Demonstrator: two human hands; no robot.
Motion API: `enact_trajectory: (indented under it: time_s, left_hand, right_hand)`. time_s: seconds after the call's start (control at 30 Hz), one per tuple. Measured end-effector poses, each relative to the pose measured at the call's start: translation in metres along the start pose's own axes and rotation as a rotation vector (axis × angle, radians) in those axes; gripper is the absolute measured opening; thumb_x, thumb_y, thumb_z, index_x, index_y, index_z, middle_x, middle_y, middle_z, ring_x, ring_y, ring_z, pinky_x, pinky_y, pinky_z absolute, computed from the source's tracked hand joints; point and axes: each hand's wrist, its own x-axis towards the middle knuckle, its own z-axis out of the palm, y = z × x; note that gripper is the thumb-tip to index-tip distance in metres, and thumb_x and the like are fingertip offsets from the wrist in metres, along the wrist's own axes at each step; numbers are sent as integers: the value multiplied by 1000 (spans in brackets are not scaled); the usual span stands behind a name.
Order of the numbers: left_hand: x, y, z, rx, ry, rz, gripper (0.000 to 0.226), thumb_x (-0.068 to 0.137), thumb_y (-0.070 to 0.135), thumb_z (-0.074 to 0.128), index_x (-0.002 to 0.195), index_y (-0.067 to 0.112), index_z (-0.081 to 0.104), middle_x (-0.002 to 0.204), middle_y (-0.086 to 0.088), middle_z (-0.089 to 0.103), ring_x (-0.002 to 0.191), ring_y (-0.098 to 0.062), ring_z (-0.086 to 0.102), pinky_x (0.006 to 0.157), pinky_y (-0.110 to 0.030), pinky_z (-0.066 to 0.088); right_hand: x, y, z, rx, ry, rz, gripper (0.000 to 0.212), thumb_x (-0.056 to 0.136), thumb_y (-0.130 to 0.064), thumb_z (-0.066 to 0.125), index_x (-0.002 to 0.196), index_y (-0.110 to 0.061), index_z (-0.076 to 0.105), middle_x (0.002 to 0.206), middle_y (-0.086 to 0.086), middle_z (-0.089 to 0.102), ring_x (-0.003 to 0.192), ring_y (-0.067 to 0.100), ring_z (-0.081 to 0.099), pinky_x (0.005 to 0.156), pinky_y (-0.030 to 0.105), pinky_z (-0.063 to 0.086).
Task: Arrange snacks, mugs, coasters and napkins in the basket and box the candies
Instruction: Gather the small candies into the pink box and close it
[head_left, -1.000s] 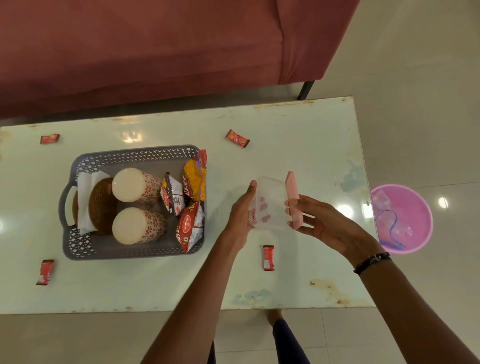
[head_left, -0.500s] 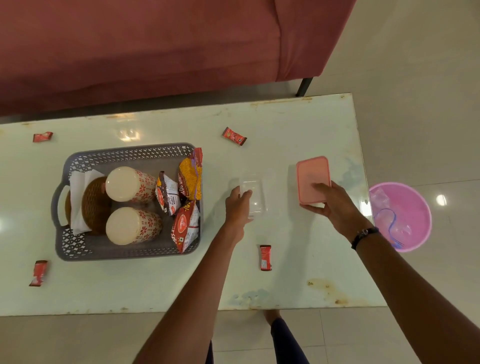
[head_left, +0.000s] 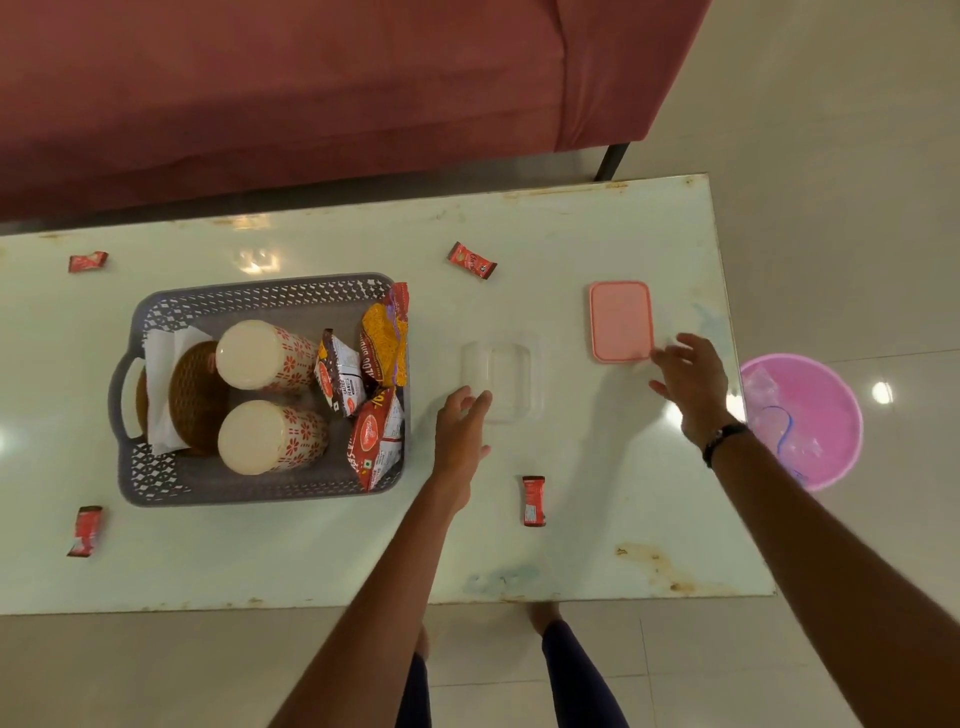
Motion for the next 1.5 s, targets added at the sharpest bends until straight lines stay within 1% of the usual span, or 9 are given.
enact_trajectory:
  time_s: [0.07, 0.17, 0.37, 0.6, 0.77, 0.9, 1.17, 1.33, 1.5]
  left_hand:
    - [-11, -17, -3, -16, 39, -3, 39, 94, 31, 49, 129, 17, 45, 136, -5, 45, 113, -14, 45, 97, -43, 47]
    - [-29, -48, -4, 21, 54, -3, 36, 92, 27, 51, 126, 14, 50, 131, -6, 52, 111, -15, 51, 99, -38, 46]
    - [-49, -77, -4, 143, 15, 51, 29, 90, 23, 54, 119, 20, 53, 120, -1, 58, 108, -16, 56, 96, -35, 49]
    - [-56, -50, -3, 109, 126, 329, 19, 92, 19, 52, 110, 21, 58, 109, 4, 64, 101, -12, 60, 91, -41, 53]
    - [-47, -18, 3, 81, 175, 413, 17, 91, 14, 52, 105, 22, 56, 103, 8, 63, 99, -16, 61, 89, -46, 53]
    - [-40, -12, 0, 130, 182, 475, 23, 90, 12, 50, 112, 14, 56, 110, 2, 61, 98, -16, 60, 90, -40, 53]
    - [-17, -27, -8, 184, 153, 533, 31, 90, 23, 49, 119, 16, 51, 121, 4, 55, 104, -10, 55, 74, -1, 42]
    - [-16, -30, -6, 173, 159, 479, 29, 91, 12, 51, 120, 17, 51, 124, 3, 55, 107, -12, 54, 74, 2, 40]
    - [-22, -27, -4, 137, 178, 458, 31, 90, 9, 51, 120, 18, 51, 123, 5, 54, 105, -13, 55, 76, -6, 43]
  right_hand:
    - [-23, 28, -1, -171, 41, -42, 39, 79, -21, 64, 116, -15, 55, 107, 10, 64, 100, 29, 62, 93, 50, 51]
    - [-86, 70, 15, -415, -246, -156, 23, 80, -17, 72, 98, -10, 60, 99, 10, 66, 87, 32, 64, 83, 44, 53]
    - [-147, 111, 55, -807, -352, -469, 19, 87, -11, 56, 105, -13, 58, 101, 3, 59, 88, 21, 60, 70, 25, 48]
    - [-136, 42, 59, -457, -291, -466, 16, 84, -17, 67, 91, -3, 65, 80, 11, 65, 70, 29, 65, 67, 47, 57]
    - [-124, -24, 77, -838, -233, -560, 44, 82, -51, 63, 104, -13, 67, 102, 1, 70, 94, 21, 67, 81, 34, 54]
    - [-84, -66, 112, -784, -152, -711, 26, 90, -30, 57, 107, -12, 65, 108, 5, 68, 98, 23, 64, 83, 37, 54]
    - [-8, -65, 207, -1034, -284, -924, 44, 88, 5, 46, 126, -16, 54, 129, 10, 48, 118, 28, 44, 85, 40, 52]
    - [-7, -59, 193, -861, -293, -940, 28, 89, 5, 46, 95, -7, 71, 105, 13, 59, 94, 28, 60, 74, 24, 47]
    - [-71, -41, 125, -626, -139, -1055, 18, 92, -12, 53, 98, -16, 70, 102, 3, 61, 87, 13, 62, 68, 23, 53]
